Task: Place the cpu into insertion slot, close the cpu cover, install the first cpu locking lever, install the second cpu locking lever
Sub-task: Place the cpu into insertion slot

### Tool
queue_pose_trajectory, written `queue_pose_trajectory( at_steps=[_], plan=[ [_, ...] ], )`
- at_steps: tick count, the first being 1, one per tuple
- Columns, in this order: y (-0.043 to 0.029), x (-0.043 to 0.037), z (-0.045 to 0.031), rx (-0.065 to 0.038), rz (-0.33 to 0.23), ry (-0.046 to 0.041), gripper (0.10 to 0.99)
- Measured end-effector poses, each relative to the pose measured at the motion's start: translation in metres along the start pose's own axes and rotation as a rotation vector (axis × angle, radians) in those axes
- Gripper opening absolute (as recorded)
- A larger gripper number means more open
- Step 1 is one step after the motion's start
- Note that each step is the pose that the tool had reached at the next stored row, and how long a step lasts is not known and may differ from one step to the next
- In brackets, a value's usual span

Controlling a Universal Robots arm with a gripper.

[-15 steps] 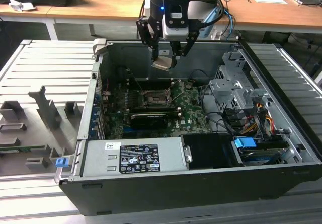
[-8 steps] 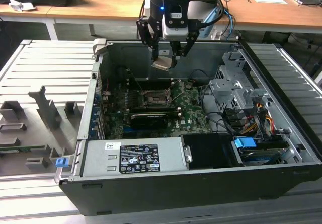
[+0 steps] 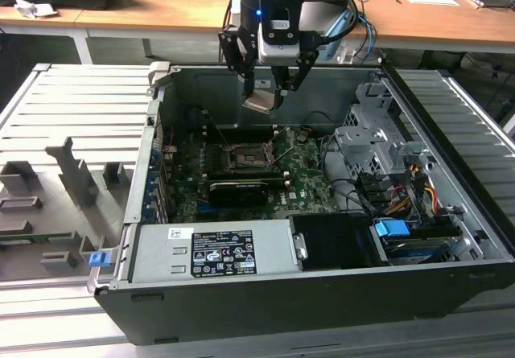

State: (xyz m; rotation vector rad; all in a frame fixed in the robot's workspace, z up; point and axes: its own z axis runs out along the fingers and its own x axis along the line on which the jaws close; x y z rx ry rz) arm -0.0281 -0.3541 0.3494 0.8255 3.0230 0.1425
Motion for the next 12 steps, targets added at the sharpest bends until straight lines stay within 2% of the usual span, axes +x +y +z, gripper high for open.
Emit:
queue_pose_trajectory(
  at_steps=[9,12],
  plan=[
    [0.0,0.0,0.0002,-0.001,0.044,-0.0039,0.529],
    [-0.0001,0.0,0.0012,-0.002,0.124,-0.0112,0.529]
  ],
)
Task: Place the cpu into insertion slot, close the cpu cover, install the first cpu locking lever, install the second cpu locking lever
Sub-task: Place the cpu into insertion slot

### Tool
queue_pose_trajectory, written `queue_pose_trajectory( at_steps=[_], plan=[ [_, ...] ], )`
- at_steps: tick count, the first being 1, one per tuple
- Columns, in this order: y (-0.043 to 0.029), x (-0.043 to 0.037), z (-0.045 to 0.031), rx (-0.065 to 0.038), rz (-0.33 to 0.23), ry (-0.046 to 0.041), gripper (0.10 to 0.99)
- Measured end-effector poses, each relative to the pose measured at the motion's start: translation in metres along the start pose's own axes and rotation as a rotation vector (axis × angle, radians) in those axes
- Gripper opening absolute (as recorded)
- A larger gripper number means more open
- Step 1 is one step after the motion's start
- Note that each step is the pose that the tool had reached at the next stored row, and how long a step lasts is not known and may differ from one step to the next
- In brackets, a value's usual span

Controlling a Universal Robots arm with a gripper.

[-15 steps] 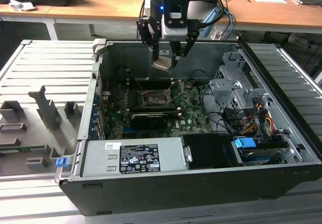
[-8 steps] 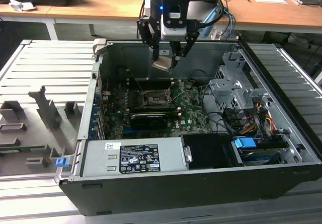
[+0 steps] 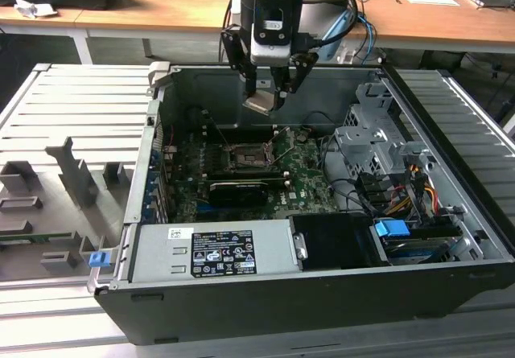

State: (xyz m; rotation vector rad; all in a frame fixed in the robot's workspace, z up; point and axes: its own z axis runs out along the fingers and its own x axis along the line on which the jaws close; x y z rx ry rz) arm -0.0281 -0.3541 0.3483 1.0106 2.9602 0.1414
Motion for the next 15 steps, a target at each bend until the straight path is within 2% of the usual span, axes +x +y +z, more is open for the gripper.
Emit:
queue_pose_trajectory(
  at_steps=[5,11,15],
  plan=[
    [-0.0002,0.0,0.0016,-0.003,0.139,-0.0125,0.529],
    [-0.0002,-0.0001,0.0024,-0.004,0.235,-0.021,0.529],
    [-0.0003,0.0,0.0027,-0.005,0.272,-0.0242,0.529]
  ],
)
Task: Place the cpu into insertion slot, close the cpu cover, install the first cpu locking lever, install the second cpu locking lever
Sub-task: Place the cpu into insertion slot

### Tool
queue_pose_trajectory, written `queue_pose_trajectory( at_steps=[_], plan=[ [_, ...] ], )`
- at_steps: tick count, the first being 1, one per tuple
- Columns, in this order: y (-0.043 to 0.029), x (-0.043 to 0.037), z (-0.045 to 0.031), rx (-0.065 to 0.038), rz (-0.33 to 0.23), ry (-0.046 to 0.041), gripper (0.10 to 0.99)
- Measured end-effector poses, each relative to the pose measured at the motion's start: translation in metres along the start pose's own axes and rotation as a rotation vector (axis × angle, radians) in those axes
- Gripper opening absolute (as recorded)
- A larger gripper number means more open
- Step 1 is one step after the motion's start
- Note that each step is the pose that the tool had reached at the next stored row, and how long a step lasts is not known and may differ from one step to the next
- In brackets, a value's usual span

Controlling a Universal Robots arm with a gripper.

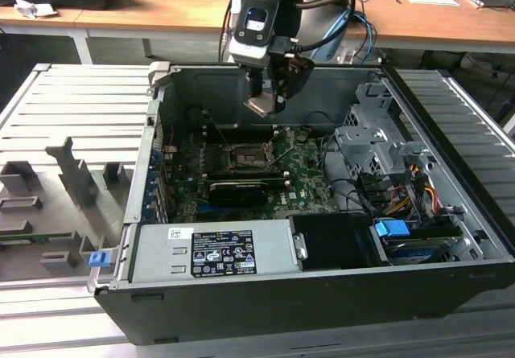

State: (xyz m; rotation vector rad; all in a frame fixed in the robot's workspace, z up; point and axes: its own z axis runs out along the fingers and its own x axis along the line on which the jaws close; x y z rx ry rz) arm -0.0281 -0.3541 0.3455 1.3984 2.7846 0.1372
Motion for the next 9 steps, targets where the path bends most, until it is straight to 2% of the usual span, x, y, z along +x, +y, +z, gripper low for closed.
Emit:
queue_pose_trajectory(
  at_steps=[9],
  plan=[
    [-0.0001,0.0,0.001,-0.002,0.11,-0.0098,0.529]
  ],
)
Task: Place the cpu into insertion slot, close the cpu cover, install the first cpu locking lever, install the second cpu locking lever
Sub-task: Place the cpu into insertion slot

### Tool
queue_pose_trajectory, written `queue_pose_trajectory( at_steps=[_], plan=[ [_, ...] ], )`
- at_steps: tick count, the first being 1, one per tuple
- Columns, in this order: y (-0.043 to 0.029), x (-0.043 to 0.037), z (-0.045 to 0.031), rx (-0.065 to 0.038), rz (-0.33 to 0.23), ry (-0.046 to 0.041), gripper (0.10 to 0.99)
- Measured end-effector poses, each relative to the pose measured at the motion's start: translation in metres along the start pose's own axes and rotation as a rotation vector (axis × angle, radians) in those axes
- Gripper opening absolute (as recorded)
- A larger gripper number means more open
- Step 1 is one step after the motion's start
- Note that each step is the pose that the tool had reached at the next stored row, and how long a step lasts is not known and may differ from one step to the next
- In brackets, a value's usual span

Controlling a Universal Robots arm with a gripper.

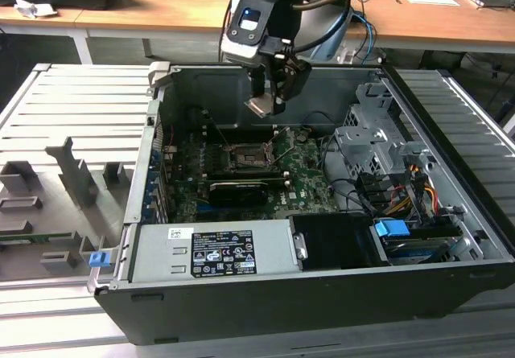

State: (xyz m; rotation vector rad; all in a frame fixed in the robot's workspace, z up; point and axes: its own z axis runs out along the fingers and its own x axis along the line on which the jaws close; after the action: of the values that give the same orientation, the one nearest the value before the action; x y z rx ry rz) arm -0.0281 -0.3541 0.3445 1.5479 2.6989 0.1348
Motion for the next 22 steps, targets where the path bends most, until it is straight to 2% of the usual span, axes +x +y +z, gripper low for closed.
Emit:
queue_pose_trajectory(
  at_steps=[10,14,16,22],
  plan=[
    [-0.0001,0.0,0.0014,-0.001,0.103,-0.0102,0.529],
    [-0.0002,-0.0001,0.0021,-0.002,0.153,-0.0153,0.529],
    [-0.0002,0.0,0.0025,-0.003,0.2,-0.0194,0.529],
    [-0.0003,-0.0001,0.0032,-0.004,0.268,-0.0255,0.529]
  ],
)
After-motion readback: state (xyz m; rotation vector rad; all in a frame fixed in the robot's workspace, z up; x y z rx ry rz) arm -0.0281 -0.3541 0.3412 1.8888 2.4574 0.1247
